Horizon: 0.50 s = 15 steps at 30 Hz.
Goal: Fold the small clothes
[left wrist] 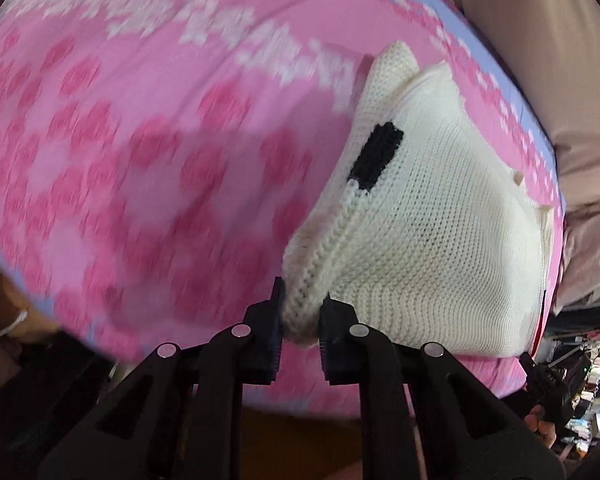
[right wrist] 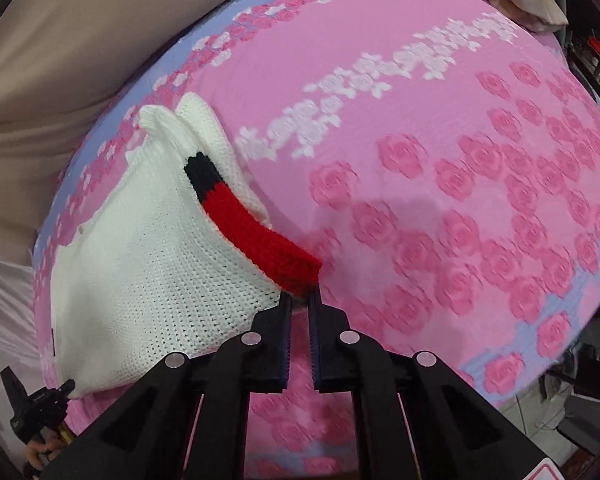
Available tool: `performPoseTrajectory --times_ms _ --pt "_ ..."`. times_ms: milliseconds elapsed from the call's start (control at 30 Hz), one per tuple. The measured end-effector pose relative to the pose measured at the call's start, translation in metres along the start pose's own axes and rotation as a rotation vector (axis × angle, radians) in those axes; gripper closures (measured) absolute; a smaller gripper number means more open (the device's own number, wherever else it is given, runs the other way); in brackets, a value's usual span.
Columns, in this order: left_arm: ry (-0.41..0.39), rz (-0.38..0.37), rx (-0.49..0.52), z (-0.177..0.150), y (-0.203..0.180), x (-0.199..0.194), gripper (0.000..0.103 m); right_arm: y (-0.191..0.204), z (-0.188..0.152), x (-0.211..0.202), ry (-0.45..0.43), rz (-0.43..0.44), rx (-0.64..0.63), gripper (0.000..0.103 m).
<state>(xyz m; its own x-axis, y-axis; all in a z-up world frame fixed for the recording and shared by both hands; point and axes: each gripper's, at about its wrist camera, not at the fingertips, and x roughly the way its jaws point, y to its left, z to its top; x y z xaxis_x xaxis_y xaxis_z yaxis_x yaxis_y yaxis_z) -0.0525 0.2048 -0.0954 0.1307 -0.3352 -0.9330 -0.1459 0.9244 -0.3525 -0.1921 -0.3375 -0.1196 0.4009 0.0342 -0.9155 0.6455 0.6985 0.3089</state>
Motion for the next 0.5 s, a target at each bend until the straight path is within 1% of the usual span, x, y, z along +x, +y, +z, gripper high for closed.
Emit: performPoseTrajectory --times_ms 67,133,167,200,233,267,300,333,367,400,433,467,500 --pt "0.068 -0.003 -0.030 -0.019 0.012 0.005 0.088 -0.018 -0.024 -0.006 0.043 -0.025 0.019 0.097" --pt "0.088 -0.049 -0.054 -0.020 0.021 0.009 0.086 -0.036 -0.046 -0.004 0.091 -0.043 0.044 0.096" --pt "0.064 -0.057 -0.037 -0.014 0.017 0.005 0.082 -0.040 -0.053 0.000 0.113 -0.041 0.044 0.097" --pt "0.034 -0.040 -0.002 -0.009 0.009 -0.003 0.081 -0.044 -0.057 0.007 0.138 -0.063 0.039 0.100" --pt "-0.014 -0.031 0.041 -0.003 -0.002 -0.014 0.080 -0.046 -0.059 0.009 0.141 -0.095 0.034 0.097" --pt "-0.098 -0.051 0.101 0.010 -0.021 -0.030 0.070 -0.046 -0.054 0.004 0.117 -0.078 0.049 0.087" --pt "-0.140 -0.055 0.133 0.019 -0.033 -0.037 0.049 -0.044 -0.047 -0.005 0.073 -0.053 0.076 0.086" --pt "-0.191 -0.050 0.163 0.030 -0.047 -0.045 0.041 -0.037 -0.034 -0.019 -0.004 -0.008 0.089 0.085" --pt "-0.256 -0.043 0.186 0.044 -0.063 -0.051 0.031 -0.025 -0.019 -0.030 -0.068 0.038 0.069 0.079" --pt "-0.290 -0.050 0.206 0.057 -0.075 -0.050 0.028 -0.014 -0.009 -0.034 -0.101 0.061 0.044 0.068" --pt "-0.303 -0.056 0.232 0.069 -0.088 -0.045 0.028 0.004 0.006 -0.035 -0.134 0.084 -0.005 0.061" --pt "-0.313 -0.038 0.250 0.083 -0.099 -0.034 0.028 0.020 0.017 -0.032 -0.149 0.095 -0.055 0.053" --pt "-0.314 -0.024 0.254 0.092 -0.105 -0.025 0.028 0.041 0.030 -0.022 -0.161 0.109 -0.115 0.052"
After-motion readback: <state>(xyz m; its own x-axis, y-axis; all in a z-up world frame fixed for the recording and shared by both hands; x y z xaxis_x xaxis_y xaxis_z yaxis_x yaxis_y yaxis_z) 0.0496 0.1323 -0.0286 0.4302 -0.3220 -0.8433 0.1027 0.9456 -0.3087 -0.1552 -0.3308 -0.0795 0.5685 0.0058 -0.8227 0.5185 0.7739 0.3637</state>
